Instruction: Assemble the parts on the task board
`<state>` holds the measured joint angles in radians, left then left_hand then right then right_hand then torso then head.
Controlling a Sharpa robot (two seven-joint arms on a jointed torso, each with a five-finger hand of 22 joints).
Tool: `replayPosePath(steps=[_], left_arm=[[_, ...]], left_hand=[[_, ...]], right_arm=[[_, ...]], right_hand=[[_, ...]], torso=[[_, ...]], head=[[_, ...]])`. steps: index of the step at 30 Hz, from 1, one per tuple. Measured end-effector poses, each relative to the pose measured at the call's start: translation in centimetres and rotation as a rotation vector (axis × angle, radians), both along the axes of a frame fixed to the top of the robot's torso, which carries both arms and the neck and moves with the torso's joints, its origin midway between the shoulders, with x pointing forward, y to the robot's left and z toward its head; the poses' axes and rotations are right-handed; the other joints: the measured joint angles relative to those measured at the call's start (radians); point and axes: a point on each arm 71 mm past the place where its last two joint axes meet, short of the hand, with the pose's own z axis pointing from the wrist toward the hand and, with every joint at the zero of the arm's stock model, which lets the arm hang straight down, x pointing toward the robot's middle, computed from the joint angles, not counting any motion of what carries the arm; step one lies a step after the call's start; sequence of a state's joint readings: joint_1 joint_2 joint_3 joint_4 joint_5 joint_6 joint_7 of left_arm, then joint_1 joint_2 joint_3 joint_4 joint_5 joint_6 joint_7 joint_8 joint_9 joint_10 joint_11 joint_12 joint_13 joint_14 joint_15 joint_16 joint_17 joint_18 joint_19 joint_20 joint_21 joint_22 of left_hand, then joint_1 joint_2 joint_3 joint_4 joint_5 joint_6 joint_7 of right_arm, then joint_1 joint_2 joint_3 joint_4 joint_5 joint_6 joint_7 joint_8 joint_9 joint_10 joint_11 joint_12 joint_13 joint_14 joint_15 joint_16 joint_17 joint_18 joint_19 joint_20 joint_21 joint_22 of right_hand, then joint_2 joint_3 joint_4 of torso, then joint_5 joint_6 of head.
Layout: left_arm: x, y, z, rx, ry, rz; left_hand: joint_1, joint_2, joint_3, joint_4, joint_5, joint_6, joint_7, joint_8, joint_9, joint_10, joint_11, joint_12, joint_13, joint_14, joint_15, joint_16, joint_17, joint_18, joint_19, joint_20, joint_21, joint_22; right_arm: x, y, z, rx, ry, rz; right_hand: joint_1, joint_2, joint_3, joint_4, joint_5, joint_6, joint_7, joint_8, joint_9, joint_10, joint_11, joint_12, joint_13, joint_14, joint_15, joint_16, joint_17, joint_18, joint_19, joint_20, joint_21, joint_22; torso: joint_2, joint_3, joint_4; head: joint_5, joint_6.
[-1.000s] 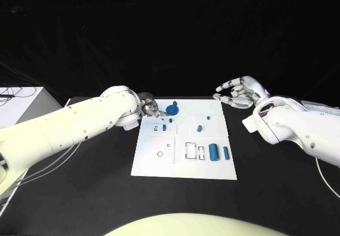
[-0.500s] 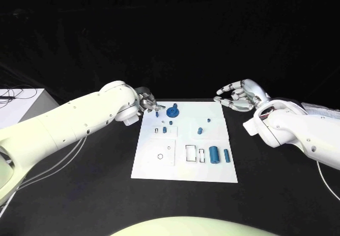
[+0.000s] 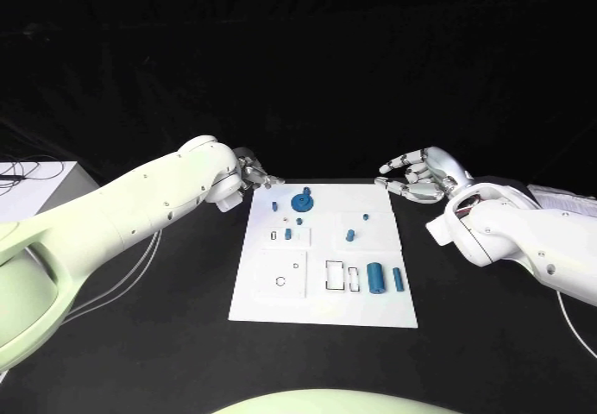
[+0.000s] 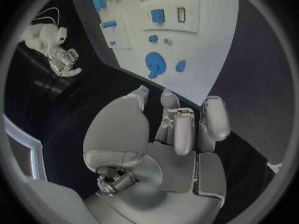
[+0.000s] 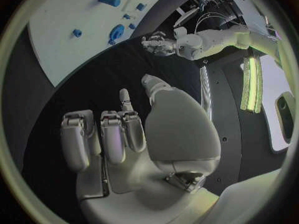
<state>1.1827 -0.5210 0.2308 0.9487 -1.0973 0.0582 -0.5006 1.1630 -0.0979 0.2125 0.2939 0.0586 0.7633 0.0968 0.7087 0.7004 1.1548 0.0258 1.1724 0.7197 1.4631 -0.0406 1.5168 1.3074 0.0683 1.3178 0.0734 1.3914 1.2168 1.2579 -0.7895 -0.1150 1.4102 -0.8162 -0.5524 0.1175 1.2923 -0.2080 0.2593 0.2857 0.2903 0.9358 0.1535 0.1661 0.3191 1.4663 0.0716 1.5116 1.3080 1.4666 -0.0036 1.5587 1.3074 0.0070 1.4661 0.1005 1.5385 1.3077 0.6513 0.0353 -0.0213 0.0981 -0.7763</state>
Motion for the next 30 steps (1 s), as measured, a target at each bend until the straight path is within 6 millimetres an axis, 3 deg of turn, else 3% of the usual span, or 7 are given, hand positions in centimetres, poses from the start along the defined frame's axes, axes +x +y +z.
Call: replayPosePath(steps=[9,16,30], left_arm=[[0.8,0.1,-1.1,0.030,0.045,0.014],[1.1,0.6,-2.0,0.053,0.075,0.025],[1.2,0.2,-2.7,0.061,0.090,0.016]], left_hand=[[0.000,0.000,0.026,0.000,0.006,0.007,0.000,-0.006,-0.012,0.005,-0.002,0.005,0.007,0.000,0.000,0.005,0.000,0.000,0.010,0.000,0.008,0.019],[-0.012,-0.028,0.103,0.000,0.006,0.018,-0.001,-0.015,-0.025,0.009,-0.006,0.009,0.012,0.000,0.000,0.009,0.000,0.000,0.017,0.000,0.012,0.027],[-0.034,-0.050,0.136,0.000,0.006,0.027,-0.002,-0.014,-0.030,0.029,-0.008,0.030,0.042,0.000,0.000,0.019,0.000,0.000,0.034,-0.003,0.023,0.051]], right_arm=[[-0.1,0.1,0.1,0.004,0.000,0.002],[0.0,0.2,0.2,0.007,-0.001,0.003],[0.1,0.2,0.3,0.008,-0.003,0.001]], right_hand=[[0.000,0.000,0.000,0.000,0.000,0.000,0.000,0.000,0.001,0.000,0.000,0.000,0.000,0.000,0.000,0.000,0.000,0.000,0.000,0.000,0.000,0.000],[0.000,0.000,0.000,0.000,0.004,0.000,0.000,0.000,0.001,0.000,0.000,0.000,0.000,0.000,0.000,0.000,0.000,0.000,0.000,0.000,0.000,0.000],[0.000,0.000,0.000,0.000,0.004,0.000,0.000,0.000,0.001,0.000,0.000,0.000,0.000,0.000,0.000,0.000,0.000,0.000,0.000,0.000,0.000,0.000]], torso=[[0.005,-0.0016,-0.0022],[0.007,-0.0018,-0.0050],[0.012,-0.0047,-0.0065]], head=[[0.005,0.006],[0.007,0.003],[0.009,0.005]])
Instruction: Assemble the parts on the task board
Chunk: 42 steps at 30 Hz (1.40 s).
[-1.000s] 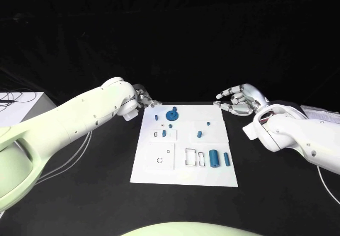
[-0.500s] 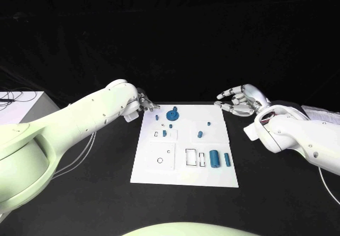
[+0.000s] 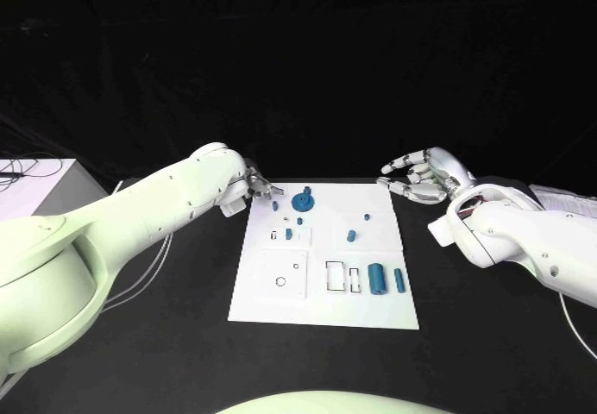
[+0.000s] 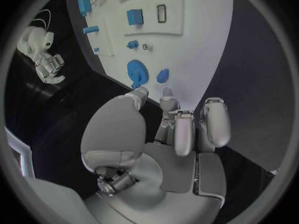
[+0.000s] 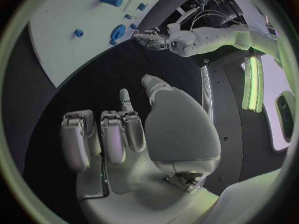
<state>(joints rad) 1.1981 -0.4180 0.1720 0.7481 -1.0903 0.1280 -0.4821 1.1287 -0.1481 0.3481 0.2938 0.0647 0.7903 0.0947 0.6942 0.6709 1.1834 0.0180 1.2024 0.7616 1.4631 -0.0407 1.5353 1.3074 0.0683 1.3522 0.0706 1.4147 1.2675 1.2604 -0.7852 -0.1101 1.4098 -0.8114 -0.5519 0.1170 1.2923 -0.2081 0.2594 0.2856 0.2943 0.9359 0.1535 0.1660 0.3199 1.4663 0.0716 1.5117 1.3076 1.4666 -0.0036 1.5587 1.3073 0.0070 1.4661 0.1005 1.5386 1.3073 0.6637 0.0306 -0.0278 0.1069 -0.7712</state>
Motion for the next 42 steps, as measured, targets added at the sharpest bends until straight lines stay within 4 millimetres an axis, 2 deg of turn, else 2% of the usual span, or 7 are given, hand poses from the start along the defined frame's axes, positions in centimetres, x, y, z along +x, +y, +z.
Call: replayPosePath(steps=[11,22,25,42], left_arm=[[-0.1,-0.3,-0.5,0.006,0.009,-0.007],[-0.1,-0.3,-0.7,0.006,0.016,-0.010],[-0.1,-0.3,-0.7,0.006,0.019,-0.012],[-0.3,-0.5,-1.1,0.016,0.043,-0.032]], left_hand=[[0.000,0.000,0.000,0.000,0.000,0.003,-0.004,0.000,0.000,0.000,0.000,0.000,0.000,0.000,0.000,0.000,0.000,0.000,0.001,-0.001,0.000,0.000],[0.000,0.000,0.015,-0.001,0.000,0.003,-0.004,0.000,-0.001,0.002,0.002,0.000,0.001,0.000,0.000,0.000,0.000,0.000,0.001,-0.001,0.000,0.000],[0.000,0.000,0.017,-0.003,0.000,0.003,-0.004,0.000,-0.001,0.002,0.002,0.000,0.001,0.000,0.000,0.000,0.000,0.000,0.001,-0.001,0.000,0.000],[0.000,0.000,0.033,-0.003,0.000,0.003,-0.004,0.000,-0.001,0.002,0.002,0.000,0.001,0.000,0.000,0.000,0.000,0.000,0.001,-0.001,0.004,0.000]], right_arm=[[0.0,0.1,0.0,0.001,0.001,0.003],[0.0,0.2,0.0,0.002,0.001,0.004],[0.0,0.3,0.0,0.002,0.001,0.004],[0.0,0.3,0.0,0.003,0.001,0.005]], right_hand=[[0.000,0.000,0.000,0.000,0.000,0.000,0.000,0.000,0.000,0.000,0.000,0.000,0.000,0.000,0.000,0.000,0.000,0.000,0.000,0.000,0.000,0.000],[0.000,0.000,0.000,0.000,0.006,0.000,0.000,0.000,0.000,0.000,0.000,0.000,0.000,0.000,0.000,0.000,0.000,0.000,0.000,0.000,0.000,0.001],[-0.006,0.006,0.000,0.000,0.006,0.000,0.000,0.000,0.001,0.000,0.000,0.000,0.000,0.000,0.000,0.000,0.000,0.000,0.000,0.000,0.000,0.001],[-0.006,0.006,0.000,0.000,0.006,-0.004,0.004,0.000,0.001,0.000,0.000,0.000,0.000,0.000,0.000,0.000,0.000,0.000,0.000,0.000,0.000,0.000]], torso=[[0.001,-0.0004,0.0005],[0.000,0.0008,0.0014],[0.000,0.0009,0.0015],[0.001,0.0000,0.0005]], head=[[0.001,-0.003],[0.002,-0.006],[0.004,-0.007],[0.008,-0.011]])
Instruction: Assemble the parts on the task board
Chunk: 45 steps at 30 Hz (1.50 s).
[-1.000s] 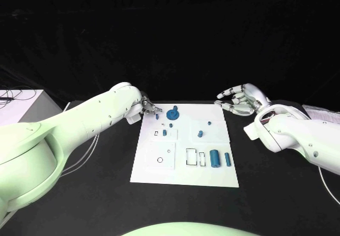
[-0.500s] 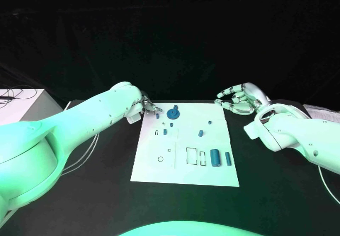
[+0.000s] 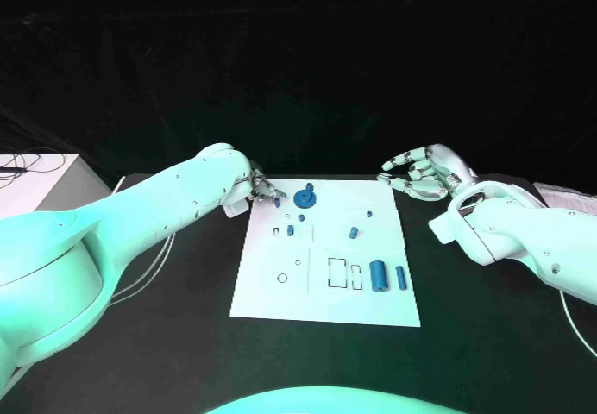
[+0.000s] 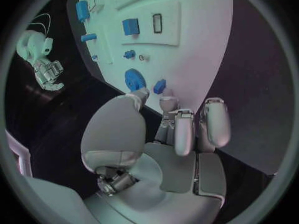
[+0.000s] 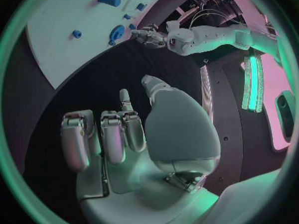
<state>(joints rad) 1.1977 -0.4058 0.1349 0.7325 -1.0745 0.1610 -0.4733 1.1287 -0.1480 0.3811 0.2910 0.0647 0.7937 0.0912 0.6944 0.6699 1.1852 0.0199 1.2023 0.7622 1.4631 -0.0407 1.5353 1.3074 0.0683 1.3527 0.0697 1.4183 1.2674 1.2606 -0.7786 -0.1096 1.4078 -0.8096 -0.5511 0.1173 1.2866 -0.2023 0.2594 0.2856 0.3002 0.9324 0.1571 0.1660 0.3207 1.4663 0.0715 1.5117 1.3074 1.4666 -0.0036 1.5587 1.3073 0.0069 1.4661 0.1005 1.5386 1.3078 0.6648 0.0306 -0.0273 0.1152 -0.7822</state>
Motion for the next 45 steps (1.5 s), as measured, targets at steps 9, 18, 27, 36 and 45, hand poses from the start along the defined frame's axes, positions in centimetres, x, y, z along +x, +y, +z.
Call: replayPosePath(steps=[9,18,27,36,45], left_arm=[[-0.06,-0.06,-0.05,0.001,0.003,-0.004],[-0.20,-0.38,0.07,-0.006,0.001,-0.012],[-0.27,-0.46,0.10,-0.024,0.005,-0.009],[-0.31,-0.44,0.08,-0.038,0.010,-0.006],[-0.40,-0.50,0.15,-0.050,0.009,-0.009]], left_hand=[[0.004,-0.002,0.024,-0.001,0.000,0.001,-0.001,0.000,0.000,0.000,0.000,0.000,0.000,0.000,0.000,0.000,0.000,0.000,0.000,0.000,0.000,0.000],[0.031,0.015,0.091,-0.005,0.000,0.013,-0.005,0.008,0.009,0.004,-0.004,0.000,0.000,0.000,0.000,0.000,0.000,0.000,0.000,0.000,0.000,0.002],[0.082,-0.006,0.289,-0.058,-0.001,0.000,-0.011,0.032,0.031,-0.004,-0.011,-0.003,-0.014,0.004,-0.004,0.000,0.000,0.000,0.000,0.000,0.000,0.001],[0.081,-0.015,0.374,-0.111,-0.009,-0.027,-0.013,0.064,0.046,-0.004,-0.011,-0.009,-0.017,0.004,-0.004,0.000,0.000,0.000,-0.004,-0.004,0.000,0.004],[0.084,-0.014,0.376,-0.109,0.001,-0.034,-0.006,0.080,0.046,-0.001,-0.009,-0.009,-0.014,0.004,-0.004,0.004,0.000,0.000,-0.003,-0.004,0.000,0.009]], right_arm=[[0.00,0.00,0.00,0.000,0.000,0.000],[0.03,-0.01,0.00,0.001,-0.001,0.000],[0.05,-0.01,0.00,0.001,-0.001,-0.001],[0.06,0.01,-0.01,0.002,-0.001,0.000],[0.05,0.03,0.00,0.003,-0.001,0.000]], right_hand=[[0.000,0.000,0.000,0.000,0.000,0.000,0.000,0.000,0.000,0.000,0.000,0.000,0.000,0.000,0.000,0.000,0.000,0.000,0.000,0.000,0.000,0.000],[0.000,0.000,0.000,0.000,0.000,0.000,0.000,0.000,0.001,0.000,0.000,0.000,0.000,0.000,0.000,0.000,0.000,0.000,0.000,0.000,0.000,0.000],[0.000,0.000,0.000,0.000,0.000,0.000,0.000,0.000,0.001,0.000,0.000,0.000,0.001,0.000,0.000,0.000,0.000,0.000,0.000,0.000,0.000,0.000],[0.000,0.000,0.000,0.000,0.000,0.000,0.000,0.000,0.001,0.000,0.000,0.000,0.001,0.000,0.000,0.000,0.000,0.000,0.000,0.000,0.000,0.000],[-0.004,0.004,0.000,0.000,0.006,0.000,0.000,0.004,0.002,0.000,0.000,0.000,0.001,0.000,0.000,0.000,0.000,0.000,0.000,0.000,0.000,0.000]], torso=[[0.001,0.0003,-0.0001],[0.001,0.0012,-0.0001],[0.001,0.0017,-0.0006],[0.001,0.0020,-0.0005],[0.001,0.0018,0.0000]], head=[[0.000,-0.002],[-0.001,-0.004],[-0.002,-0.007],[-0.002,-0.009],[0.000,-0.009]])
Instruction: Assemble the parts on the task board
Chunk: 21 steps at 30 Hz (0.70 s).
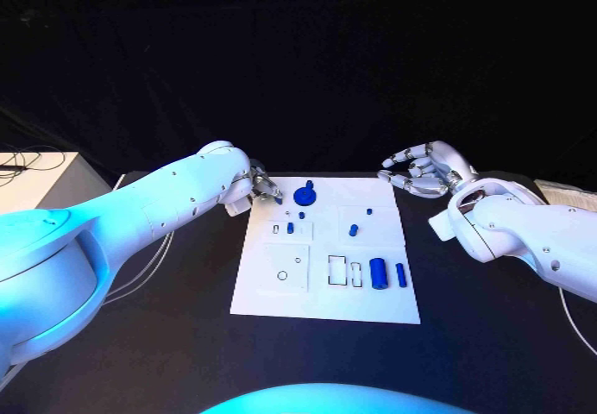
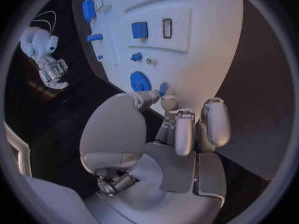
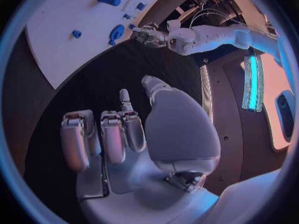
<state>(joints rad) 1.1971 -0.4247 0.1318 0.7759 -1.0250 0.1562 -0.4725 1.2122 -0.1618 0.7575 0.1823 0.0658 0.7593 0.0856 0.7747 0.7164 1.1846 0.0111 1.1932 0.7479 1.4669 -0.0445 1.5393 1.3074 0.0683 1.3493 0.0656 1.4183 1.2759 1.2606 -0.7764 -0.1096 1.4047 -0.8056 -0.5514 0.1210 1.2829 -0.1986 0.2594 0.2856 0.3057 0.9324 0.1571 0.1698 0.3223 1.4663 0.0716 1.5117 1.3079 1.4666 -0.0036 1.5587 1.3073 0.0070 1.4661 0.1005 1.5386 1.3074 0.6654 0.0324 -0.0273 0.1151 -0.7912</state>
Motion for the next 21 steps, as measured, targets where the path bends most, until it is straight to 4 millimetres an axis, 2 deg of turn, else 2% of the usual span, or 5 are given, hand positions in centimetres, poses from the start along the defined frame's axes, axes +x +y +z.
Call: replayPosePath(steps=[5,7,9,12,21], left_arm=[[-0.2,-0.2,0.2,-0.018,-0.012,-0.005],[-0.2,-0.2,0.3,-0.028,-0.018,-0.008],[-0.4,-0.2,0.5,-0.040,-0.025,-0.010],[-0.6,0.1,0.7,-0.058,-0.036,-0.014],[-1.6,0.6,1.7,-0.105,-0.062,-0.046]], left_hand=[[0.000,0.000,0.000,0.000,0.003,0.000,0.000,0.005,0.000,0.014,-0.004,0.000,0.010,0.000,0.000,0.002,0.000,0.000,0.003,-0.003,0.004,0.006],[0.000,0.000,0.000,0.000,0.015,0.000,0.000,0.007,0.000,0.020,-0.004,0.000,0.016,0.000,0.000,0.004,0.000,0.000,0.005,-0.005,0.004,0.010],[-0.001,-0.001,0.000,0.000,0.040,0.005,0.004,0.007,0.000,0.028,-0.004,0.004,0.022,0.000,0.000,0.004,0.000,0.000,0.009,-0.008,0.008,0.013],[-0.013,-0.013,-0.003,-0.003,0.098,0.024,0.002,0.007,0.000,0.038,-0.007,0.006,0.032,0.000,0.000,0.008,0.000,0.000,0.009,-0.009,0.014,0.019],[-0.023,-0.023,-0.007,-0.007,0.148,0.042,-0.005,0.001,0.000,0.051,-0.010,0.011,0.045,-0.004,-0.004,0.008,0.000,0.000,0.020,-0.012,0.020,0.032]], right_arm=[[0.0,0.0,0.0,0.001,0.000,0.000],[0.0,0.0,0.0,0.001,-0.001,0.000],[0.0,0.0,0.0,0.000,-0.001,0.000],[0.0,-0.1,0.0,0.000,-0.001,-0.002],[0.0,-0.4,0.0,-0.001,-0.001,-0.008]], right_hand=[[0.000,0.000,0.000,0.000,0.000,0.000,0.000,0.000,0.000,0.000,0.000,0.000,0.000,0.000,0.000,0.000,0.000,0.000,0.000,0.000,0.000,0.000],[0.000,0.000,0.000,0.000,0.000,0.000,0.000,0.000,0.000,0.000,0.000,0.000,0.000,0.000,0.000,0.000,0.000,0.000,0.000,0.000,0.000,0.000],[0.000,0.000,0.000,0.000,0.000,0.000,0.000,0.000,0.000,0.000,0.000,0.000,0.000,0.000,0.000,0.000,0.000,0.000,0.000,0.000,0.000,0.000],[0.000,0.000,0.000,0.000,0.000,0.000,0.000,0.000,0.000,0.000,0.000,0.000,0.000,0.000,0.000,0.000,0.000,0.000,0.000,0.000,0.000,0.000],[0.000,0.000,0.000,0.000,0.000,0.000,0.000,0.000,0.000,0.000,0.000,0.000,0.000,0.000,0.000,0.000,0.000,0.000,0.000,0.000,0.000,0.001]], torso=[[0.000,0.0000,0.0005],[0.000,-0.0002,0.0006],[-0.001,-0.0001,0.0006],[-0.001,-0.0001,0.0006],[-0.002,-0.0007,0.0041]], head=[[0.001,0.002],[0.001,0.003],[0.002,0.003],[0.002,0.004],[0.002,0.005]])
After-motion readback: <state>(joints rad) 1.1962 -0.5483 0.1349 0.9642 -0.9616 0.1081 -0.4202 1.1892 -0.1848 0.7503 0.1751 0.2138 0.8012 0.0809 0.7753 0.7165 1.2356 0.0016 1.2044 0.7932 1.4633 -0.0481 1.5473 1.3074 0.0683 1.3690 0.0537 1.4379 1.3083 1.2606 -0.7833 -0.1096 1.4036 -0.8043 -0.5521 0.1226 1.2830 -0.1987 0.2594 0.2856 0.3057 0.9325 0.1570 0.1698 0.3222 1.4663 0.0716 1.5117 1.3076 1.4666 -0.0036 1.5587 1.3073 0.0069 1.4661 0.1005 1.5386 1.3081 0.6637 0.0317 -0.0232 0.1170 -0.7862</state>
